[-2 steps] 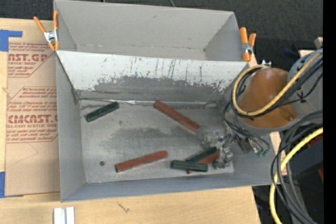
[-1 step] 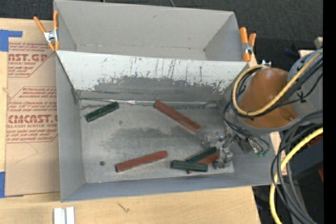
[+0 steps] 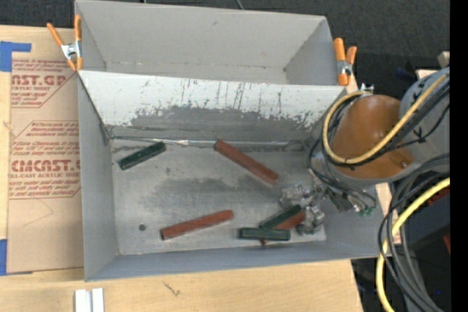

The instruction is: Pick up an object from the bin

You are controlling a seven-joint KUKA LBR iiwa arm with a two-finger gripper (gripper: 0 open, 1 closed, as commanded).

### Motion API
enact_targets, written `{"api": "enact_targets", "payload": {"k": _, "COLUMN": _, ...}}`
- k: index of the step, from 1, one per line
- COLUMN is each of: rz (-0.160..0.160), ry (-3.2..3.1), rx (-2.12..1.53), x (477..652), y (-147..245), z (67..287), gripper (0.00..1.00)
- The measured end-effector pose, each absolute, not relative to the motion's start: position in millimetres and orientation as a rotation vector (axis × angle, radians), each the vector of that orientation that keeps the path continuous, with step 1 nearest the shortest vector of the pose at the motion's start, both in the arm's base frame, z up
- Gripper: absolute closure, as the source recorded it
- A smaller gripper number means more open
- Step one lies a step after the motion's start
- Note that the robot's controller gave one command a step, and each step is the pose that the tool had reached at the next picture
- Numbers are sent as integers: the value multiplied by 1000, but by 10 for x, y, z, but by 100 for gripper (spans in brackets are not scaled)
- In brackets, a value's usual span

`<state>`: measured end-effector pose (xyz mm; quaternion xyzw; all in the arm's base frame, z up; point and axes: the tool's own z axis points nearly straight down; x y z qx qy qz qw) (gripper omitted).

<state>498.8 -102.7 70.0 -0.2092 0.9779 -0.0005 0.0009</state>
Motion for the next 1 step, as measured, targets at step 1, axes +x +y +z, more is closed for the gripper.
{"api": "enact_targets", "payload": {"k": 1, "rz": 0, "ry": 2986, "rx": -966, "x": 5064, "y": -1297, "z": 2457, "gripper": 100}}
